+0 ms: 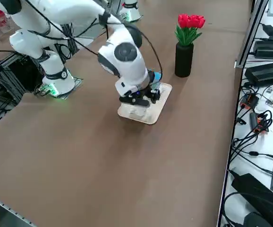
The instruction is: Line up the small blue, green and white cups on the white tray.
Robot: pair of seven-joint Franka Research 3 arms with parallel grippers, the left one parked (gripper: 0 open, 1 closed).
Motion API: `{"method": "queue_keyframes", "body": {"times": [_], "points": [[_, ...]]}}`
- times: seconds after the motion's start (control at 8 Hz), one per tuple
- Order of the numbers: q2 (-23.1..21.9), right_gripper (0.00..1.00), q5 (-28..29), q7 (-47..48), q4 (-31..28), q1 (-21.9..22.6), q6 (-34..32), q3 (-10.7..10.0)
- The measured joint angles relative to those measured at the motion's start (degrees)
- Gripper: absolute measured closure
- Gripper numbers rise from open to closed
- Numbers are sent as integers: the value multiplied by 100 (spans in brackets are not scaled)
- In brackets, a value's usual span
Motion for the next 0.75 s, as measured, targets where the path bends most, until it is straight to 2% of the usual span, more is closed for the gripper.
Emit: {"method": "queue_keyframes", "body": {"times": [0.12, 0.38, 0.75], "points": [[-254, 0, -3, 11, 299, 31, -603, 19], [-634, 0, -126, -160, 1125, 120, -1927, 54], [-722, 0, -1062, -1937, 2071, 642, -3348, 100]]}}
